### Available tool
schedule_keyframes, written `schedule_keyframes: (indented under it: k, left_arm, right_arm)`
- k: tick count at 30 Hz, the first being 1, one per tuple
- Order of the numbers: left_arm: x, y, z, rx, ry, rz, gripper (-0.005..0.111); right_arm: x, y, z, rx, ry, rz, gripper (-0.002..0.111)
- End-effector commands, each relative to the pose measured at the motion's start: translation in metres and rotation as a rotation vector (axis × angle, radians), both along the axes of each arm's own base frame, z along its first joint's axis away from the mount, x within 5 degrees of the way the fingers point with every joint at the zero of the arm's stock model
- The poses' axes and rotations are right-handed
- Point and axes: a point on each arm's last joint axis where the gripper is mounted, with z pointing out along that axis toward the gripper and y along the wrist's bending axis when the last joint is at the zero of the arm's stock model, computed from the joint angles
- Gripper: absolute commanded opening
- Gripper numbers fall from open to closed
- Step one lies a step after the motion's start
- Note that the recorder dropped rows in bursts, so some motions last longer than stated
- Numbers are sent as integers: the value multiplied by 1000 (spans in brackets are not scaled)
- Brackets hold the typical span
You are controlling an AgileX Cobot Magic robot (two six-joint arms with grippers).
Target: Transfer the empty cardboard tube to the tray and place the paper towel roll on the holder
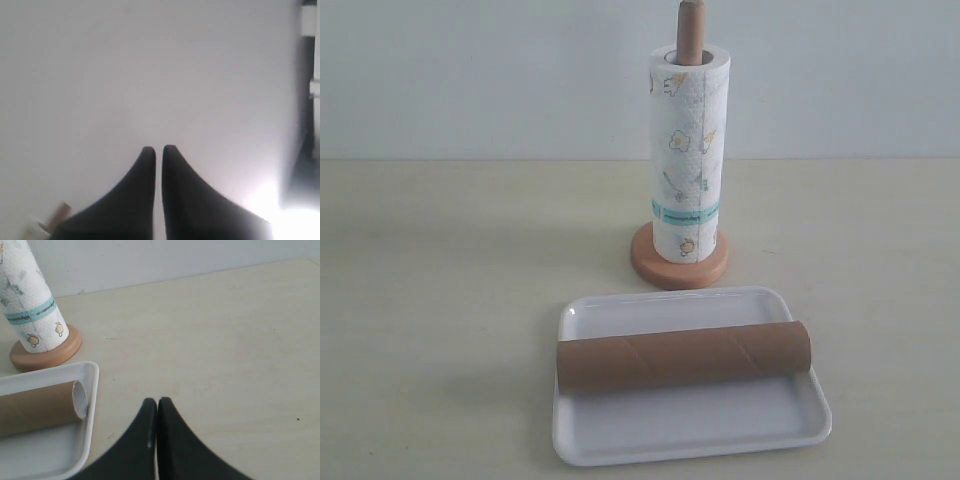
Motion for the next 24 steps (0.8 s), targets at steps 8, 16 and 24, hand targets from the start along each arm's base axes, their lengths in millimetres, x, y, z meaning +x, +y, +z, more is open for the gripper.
schedule_keyframes:
  k: [8, 16, 24]
  left_arm:
    - [18, 27, -24, 344, 211, 586, 4]
    - [26, 23, -62, 769, 513, 561, 4]
    - [24, 28, -80, 915, 699, 566, 4]
  right_arm:
    - [0, 0, 1, -9, -15, -3, 0]
    - [0, 0, 1, -9, -15, -3, 0]
    - [0, 0, 1, -9, -15, -3, 0]
